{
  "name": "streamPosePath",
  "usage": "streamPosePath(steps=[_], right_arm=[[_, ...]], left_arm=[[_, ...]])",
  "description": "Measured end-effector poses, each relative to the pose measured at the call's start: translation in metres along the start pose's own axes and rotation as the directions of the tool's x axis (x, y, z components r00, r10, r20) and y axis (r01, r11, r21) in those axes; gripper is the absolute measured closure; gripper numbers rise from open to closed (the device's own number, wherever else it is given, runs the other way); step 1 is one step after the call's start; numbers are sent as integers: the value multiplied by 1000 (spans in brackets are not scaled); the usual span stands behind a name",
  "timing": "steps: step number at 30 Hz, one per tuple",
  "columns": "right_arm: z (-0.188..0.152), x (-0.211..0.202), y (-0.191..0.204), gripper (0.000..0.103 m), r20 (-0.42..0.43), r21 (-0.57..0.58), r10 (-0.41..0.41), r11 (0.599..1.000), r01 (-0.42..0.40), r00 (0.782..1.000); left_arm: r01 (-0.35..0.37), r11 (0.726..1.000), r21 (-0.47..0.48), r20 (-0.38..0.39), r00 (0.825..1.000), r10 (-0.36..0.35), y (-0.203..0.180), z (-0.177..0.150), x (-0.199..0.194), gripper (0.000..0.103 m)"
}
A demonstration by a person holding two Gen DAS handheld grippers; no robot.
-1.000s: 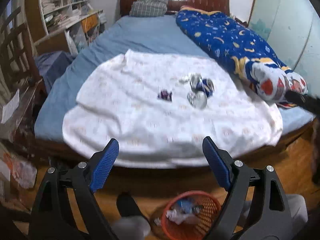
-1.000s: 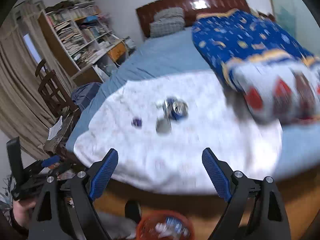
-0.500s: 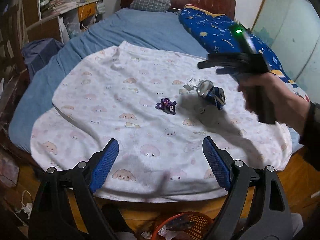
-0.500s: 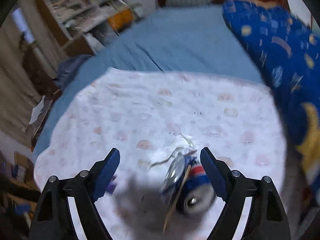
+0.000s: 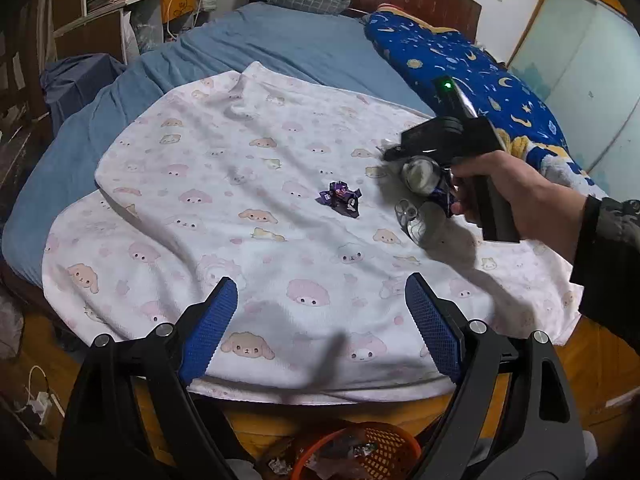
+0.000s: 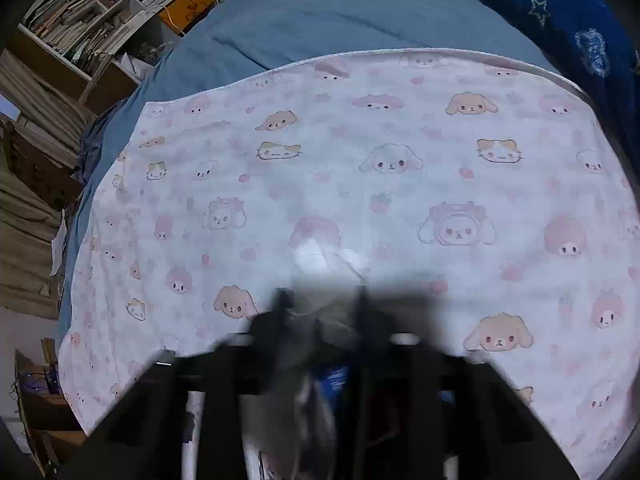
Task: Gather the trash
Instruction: 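Grasp the purple candy wrapper with the left tool while the right tool grasps a white tissue, then carry both items over the red wastebasket and open both tools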
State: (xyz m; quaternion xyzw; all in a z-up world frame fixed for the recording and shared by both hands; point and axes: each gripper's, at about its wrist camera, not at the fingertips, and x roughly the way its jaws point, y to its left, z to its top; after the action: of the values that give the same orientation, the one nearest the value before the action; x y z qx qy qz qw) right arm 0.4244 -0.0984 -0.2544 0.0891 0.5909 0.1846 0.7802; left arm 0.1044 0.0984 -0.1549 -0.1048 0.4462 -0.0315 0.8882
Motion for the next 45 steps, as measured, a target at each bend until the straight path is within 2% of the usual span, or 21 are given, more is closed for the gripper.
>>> streamPosePath(steps=[3, 5, 8, 11, 12, 14, 16, 21, 23, 25, 26, 28, 30, 32, 35, 39, 41, 42, 43, 45], right_arm=[[-1, -18, 3, 88, 41, -17, 17, 1000, -16, 999], [-3, -43, 3, 88, 86, 1, 52, 999, -52, 995], [-17, -95, 5, 88, 168, -15, 107, 994, -106, 980], [-45, -147, 14, 88, 219, -70, 148, 988, -136, 964], [-61, -165, 13, 88, 226, -88, 148, 987, -131, 963], [-88, -191, 8, 88, 230, -108, 161, 984, -139, 960], [-128, -219, -4, 88, 238, -118, 171, 982, -146, 956], [-216, -268, -39, 88, 256, -68, 210, 978, -199, 944], [-242, -273, -46, 87, 258, -46, 222, 975, -217, 940], [-271, -273, -51, 87, 267, -15, 226, 973, -230, 937], [-284, -273, -51, 87, 259, -9, 231, 971, -237, 938], [-301, -270, -50, 87, 253, 0, 236, 970, -244, 938], [-315, -265, -45, 87, 240, -1, 247, 967, -254, 939], [-329, -261, -37, 87, 224, -14, 251, 967, -254, 942], [-341, -257, -23, 87, 199, -41, 217, 976, -213, 956], [-366, -271, -9, 87, 182, -63, 161, 986, -152, 970], [-375, -276, -1, 87, 165, -72, 135, 990, -125, 977], [-387, -277, 4, 87, 149, -70, 119, 991, -110, 982], [-398, -276, 6, 87, 130, -53, 113, 993, -107, 985], [-428, -266, 10, 87, 65, 0, 82, 997, -82, 995]], left_arm=[[6, 1000, 16, 0, 1000, -6, 0, 5, 2, 18], [54, 998, 39, -16, 998, -53, 2, 15, 10, 18], [40, 998, 46, -21, 999, -39, 4, 32, 21, 18], [23, 994, 110, -14, 1000, -21, -10, 55, 41, 18], [14, 988, 153, -29, 1000, -9, -19, 63, 52, 18], [29, 985, 171, -58, 998, -19, -31, 72, 73, 18], [40, 990, 137, -95, 995, -27, -35, 80, 99, 18], [-27, 996, 86, -172, 984, 41, -38, 82, 147, 19], [-40, 995, 95, -208, 976, 59, -41, 76, 163, 31], [-68, 993, 98, -227, 970, 89, -39, 71, 172, 61], [-87, 993, 78, -223, 970, 102, -35, 69, 173, 65], [-80, 996, 29, -215, 973, 84, -27, 69, 172, 75], [-68, 998, -14, -213, 975, 64, -20, 70, 170, 79], [-64, 998, -25, -201, 978, 58, -17, 69, 164, 81], [-70, 998, 7, -171, 983, 70, -20, 65, 143, 82], [-53, 996, 70, -93, 994, 60, -33, 58, 75, 82], [-30, 995, 91, -68, 997, 36, -42, 44, 34, 82], [-9, 993, 115, -54, 998, 15, -48, 27, 2, 82], [2, 992, 129, -55, 998, 6, -52, 18, -12, 82], [44, 989, 142, -101, 994, -30, -59, -26, -48, 82]])
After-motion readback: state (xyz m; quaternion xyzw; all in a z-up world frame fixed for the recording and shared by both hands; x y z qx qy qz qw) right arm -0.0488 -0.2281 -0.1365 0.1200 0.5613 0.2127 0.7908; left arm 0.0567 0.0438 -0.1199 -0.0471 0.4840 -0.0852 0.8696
